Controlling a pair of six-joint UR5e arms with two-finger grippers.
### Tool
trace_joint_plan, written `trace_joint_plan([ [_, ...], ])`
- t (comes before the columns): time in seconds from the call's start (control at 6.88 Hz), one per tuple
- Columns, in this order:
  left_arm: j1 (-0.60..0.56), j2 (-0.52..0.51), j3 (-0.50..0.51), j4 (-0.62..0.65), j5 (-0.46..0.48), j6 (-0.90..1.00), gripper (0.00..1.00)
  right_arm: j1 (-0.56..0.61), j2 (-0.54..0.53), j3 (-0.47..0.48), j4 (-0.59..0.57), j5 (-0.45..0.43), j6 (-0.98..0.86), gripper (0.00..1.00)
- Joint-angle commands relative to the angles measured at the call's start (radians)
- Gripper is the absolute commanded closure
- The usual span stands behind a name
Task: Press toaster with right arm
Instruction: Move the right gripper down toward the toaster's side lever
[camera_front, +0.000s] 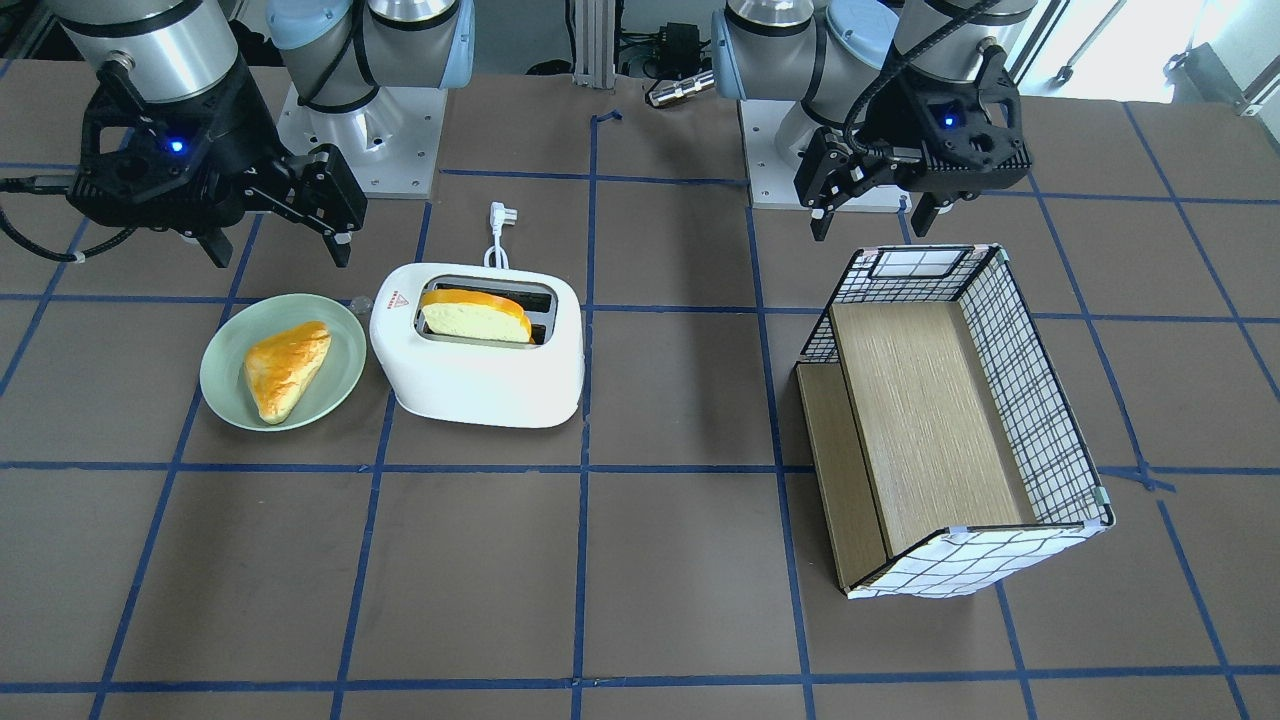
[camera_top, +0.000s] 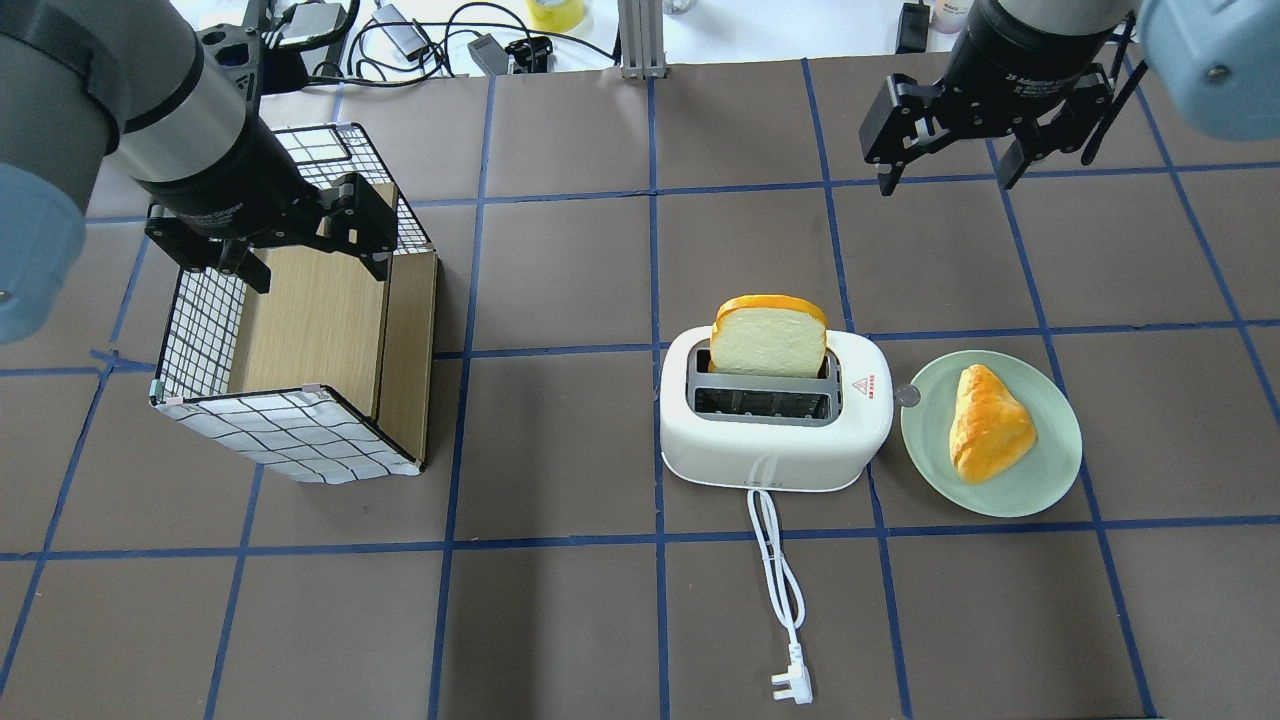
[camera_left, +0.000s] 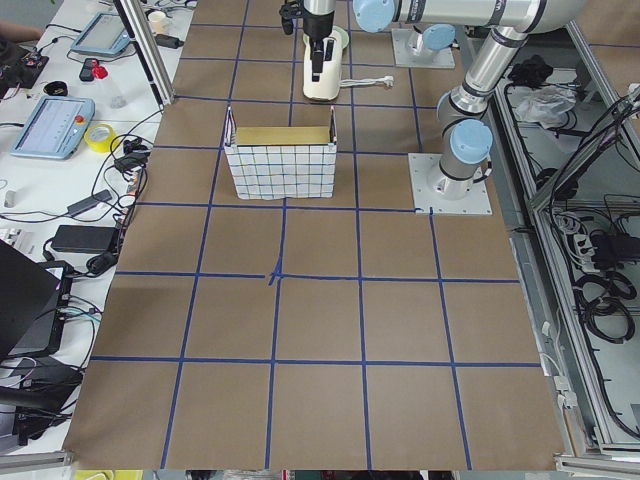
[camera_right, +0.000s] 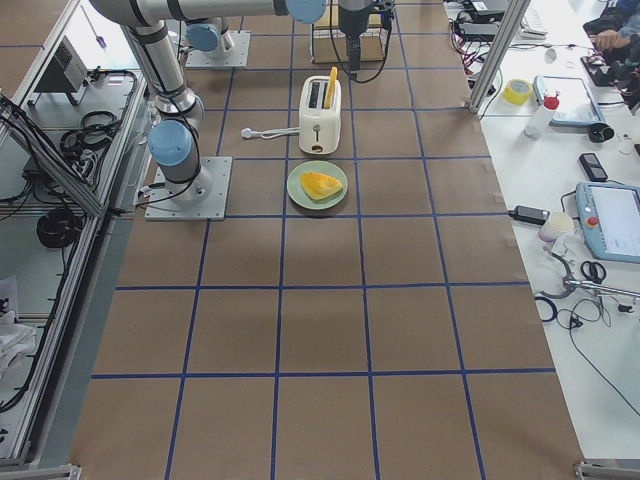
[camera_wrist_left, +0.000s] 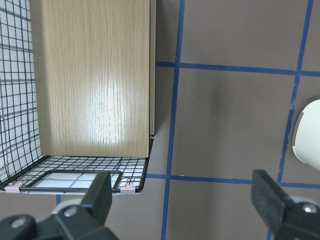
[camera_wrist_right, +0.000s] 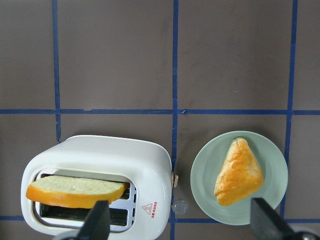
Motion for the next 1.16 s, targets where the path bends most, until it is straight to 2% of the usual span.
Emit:
trace_joint_plan([
  [0.0, 0.0, 0.0, 0.0, 0.0, 0.0, 0.0, 0.0, -0.001, -0.001, -0.001, 0.003, 0.001, -0.001, 0.19],
  [0.15, 0.0, 0.0, 0.0, 0.0, 0.0, 0.0, 0.0, -0.004, -0.001, -0.001, 0.01, 0.003, -0.002, 0.67],
  [0.29, 0.0, 0.0, 0.0, 0.0, 0.001, 0.0, 0.0, -0.006, -0.002, -0.004, 0.054, 0.012, 0.004, 0.98],
  [0.73, 0.0, 0.0, 0.0, 0.0, 0.0, 0.0, 0.0, -0.044, -0.004, -0.008, 0.099, 0.055, 0.006, 1.0],
  [1.02, 0.0, 0.0, 0.0, 0.0, 0.0, 0.0, 0.0, -0.122, -0.004, -0.008, 0.159, 0.178, -0.013, 1.0],
])
